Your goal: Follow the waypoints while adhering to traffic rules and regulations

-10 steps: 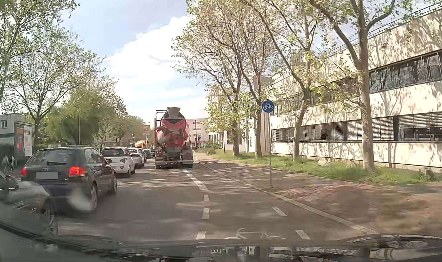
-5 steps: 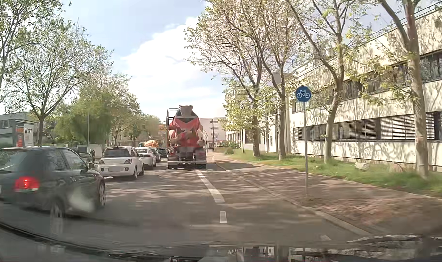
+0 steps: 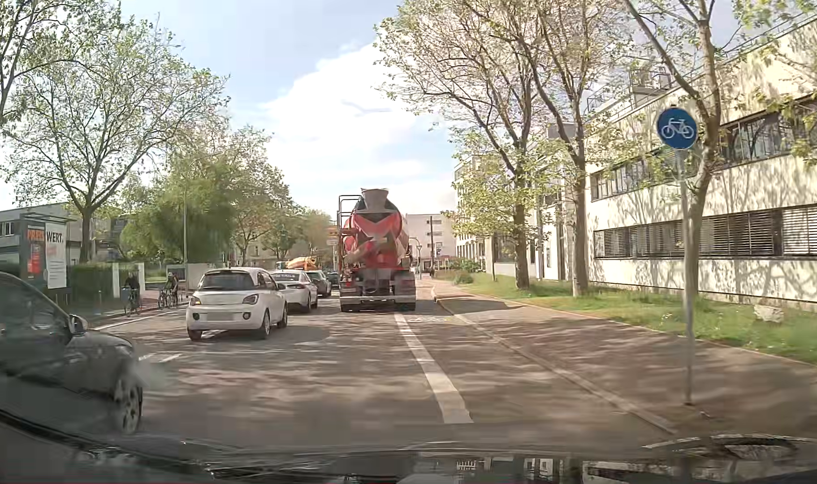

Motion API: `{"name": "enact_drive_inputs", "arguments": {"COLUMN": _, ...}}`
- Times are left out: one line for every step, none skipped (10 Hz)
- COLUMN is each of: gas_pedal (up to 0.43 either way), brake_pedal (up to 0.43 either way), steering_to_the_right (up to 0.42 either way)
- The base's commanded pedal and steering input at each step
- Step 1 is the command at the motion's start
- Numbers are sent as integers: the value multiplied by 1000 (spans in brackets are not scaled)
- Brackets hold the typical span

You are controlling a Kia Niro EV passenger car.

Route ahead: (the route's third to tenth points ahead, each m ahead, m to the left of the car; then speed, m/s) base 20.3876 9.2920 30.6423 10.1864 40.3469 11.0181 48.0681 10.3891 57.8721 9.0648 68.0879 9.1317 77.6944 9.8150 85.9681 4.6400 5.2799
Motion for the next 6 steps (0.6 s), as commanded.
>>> {"name": "enact_drive_inputs", "arguments": {"gas_pedal": 67, "brake_pedal": 0, "steering_to_the_right": -118}}
{"name": "enact_drive_inputs", "arguments": {"gas_pedal": 59, "brake_pedal": 0, "steering_to_the_right": -113}}
{"name": "enact_drive_inputs", "arguments": {"gas_pedal": 59, "brake_pedal": 0, "steering_to_the_right": -104}}
{"name": "enact_drive_inputs", "arguments": {"gas_pedal": 47, "brake_pedal": 0, "steering_to_the_right": -95}}
{"name": "enact_drive_inputs", "arguments": {"gas_pedal": 20, "brake_pedal": 0, "steering_to_the_right": -87}}
{"name": "enact_drive_inputs", "arguments": {"gas_pedal": 0, "brake_pedal": 0, "steering_to_the_right": -77}}
